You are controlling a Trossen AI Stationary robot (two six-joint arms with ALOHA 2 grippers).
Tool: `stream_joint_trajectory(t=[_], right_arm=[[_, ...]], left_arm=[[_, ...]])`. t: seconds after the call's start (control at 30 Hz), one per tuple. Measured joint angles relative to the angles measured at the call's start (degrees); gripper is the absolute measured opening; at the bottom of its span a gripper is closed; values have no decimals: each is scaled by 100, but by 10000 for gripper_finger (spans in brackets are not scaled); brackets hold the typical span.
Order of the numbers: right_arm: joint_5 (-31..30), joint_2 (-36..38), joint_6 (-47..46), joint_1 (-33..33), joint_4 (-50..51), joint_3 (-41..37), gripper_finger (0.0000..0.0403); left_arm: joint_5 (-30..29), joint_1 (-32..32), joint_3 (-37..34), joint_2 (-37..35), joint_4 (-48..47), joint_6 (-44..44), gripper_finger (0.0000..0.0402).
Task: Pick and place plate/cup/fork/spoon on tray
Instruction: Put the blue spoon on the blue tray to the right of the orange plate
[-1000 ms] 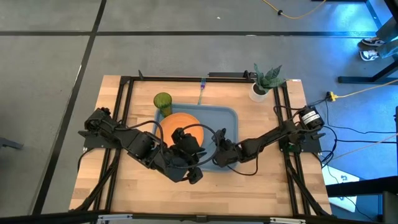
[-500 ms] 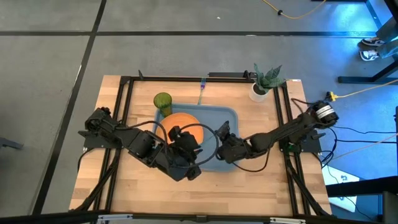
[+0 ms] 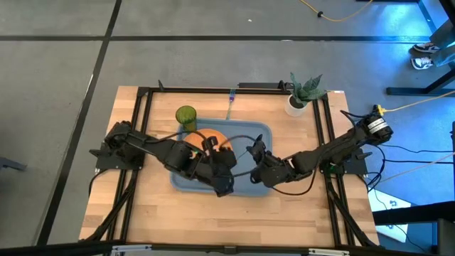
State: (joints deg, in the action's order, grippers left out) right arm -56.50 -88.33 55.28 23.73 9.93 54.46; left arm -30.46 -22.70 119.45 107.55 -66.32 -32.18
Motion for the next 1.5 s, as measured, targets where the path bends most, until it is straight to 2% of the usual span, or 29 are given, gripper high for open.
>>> stream_joint_trajectory(t=[0.1,0.23,0.47,0.73,1.1,1.3,1.5], right_arm=[[-74,-2,63,66,-95,0,17],[-203,-3,79,98,-152,2,17],[-259,-7,93,96,-159,2,17],[-257,-7,93,96,-161,2,17],[-253,-7,94,96,-157,2,17],[-248,-7,95,96,-157,2,17],[-240,-7,95,96,-157,2,17]], left_arm=[[-1,70,1,199,-31,735,53],[111,158,14,358,-43,1027,53],[246,293,-10,588,-122,561,53],[494,429,9,769,24,501,53],[508,606,-12,868,-397,-48,53],[518,673,-12,868,-433,-79,53],[815,723,-91,864,-377,-91,53]])
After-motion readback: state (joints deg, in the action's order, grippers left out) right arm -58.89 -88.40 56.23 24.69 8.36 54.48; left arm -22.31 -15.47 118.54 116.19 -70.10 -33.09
